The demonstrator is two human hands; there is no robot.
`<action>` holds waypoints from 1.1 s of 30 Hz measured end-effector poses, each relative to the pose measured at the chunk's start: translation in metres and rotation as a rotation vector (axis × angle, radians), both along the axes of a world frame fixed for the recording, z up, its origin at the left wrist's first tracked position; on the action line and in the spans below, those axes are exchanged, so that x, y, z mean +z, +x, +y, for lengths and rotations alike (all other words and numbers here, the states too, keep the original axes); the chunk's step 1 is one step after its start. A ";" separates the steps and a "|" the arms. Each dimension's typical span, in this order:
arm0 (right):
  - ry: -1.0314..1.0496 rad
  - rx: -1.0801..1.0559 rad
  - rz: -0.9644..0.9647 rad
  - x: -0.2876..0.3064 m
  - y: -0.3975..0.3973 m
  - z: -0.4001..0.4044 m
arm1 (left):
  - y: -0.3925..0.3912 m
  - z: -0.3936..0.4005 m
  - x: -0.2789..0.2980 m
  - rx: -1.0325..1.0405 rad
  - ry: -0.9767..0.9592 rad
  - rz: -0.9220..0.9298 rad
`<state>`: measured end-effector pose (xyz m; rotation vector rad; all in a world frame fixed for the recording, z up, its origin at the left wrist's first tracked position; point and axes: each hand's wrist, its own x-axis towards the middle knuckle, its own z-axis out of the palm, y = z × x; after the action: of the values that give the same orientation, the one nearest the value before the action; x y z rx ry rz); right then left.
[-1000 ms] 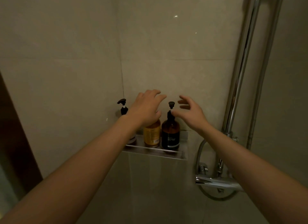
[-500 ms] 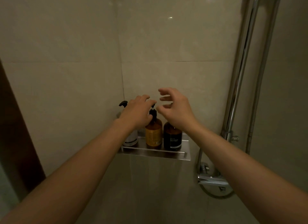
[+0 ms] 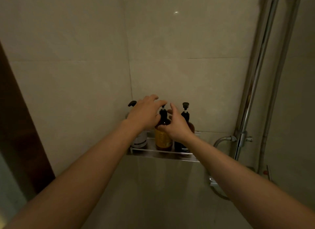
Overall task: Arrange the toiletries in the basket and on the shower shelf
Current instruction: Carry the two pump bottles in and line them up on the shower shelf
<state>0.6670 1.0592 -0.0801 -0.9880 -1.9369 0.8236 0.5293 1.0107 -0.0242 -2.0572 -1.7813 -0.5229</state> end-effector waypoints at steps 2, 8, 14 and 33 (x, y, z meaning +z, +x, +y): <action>0.016 -0.004 -0.032 0.002 -0.004 0.002 | 0.000 0.000 0.001 -0.010 0.002 -0.018; -0.011 0.011 -0.086 0.006 -0.006 0.008 | -0.003 0.002 0.006 -0.014 -0.016 -0.061; -0.050 0.028 -0.164 0.011 -0.008 0.012 | -0.010 0.000 0.012 0.023 -0.047 -0.114; 0.146 0.139 -0.524 0.017 -0.021 0.032 | -0.017 -0.008 0.013 0.019 -0.152 0.032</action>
<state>0.6464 1.0912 -0.0630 -1.0615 -2.4947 0.5160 0.5119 1.0028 -0.0109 -2.1334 -1.8718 -0.3572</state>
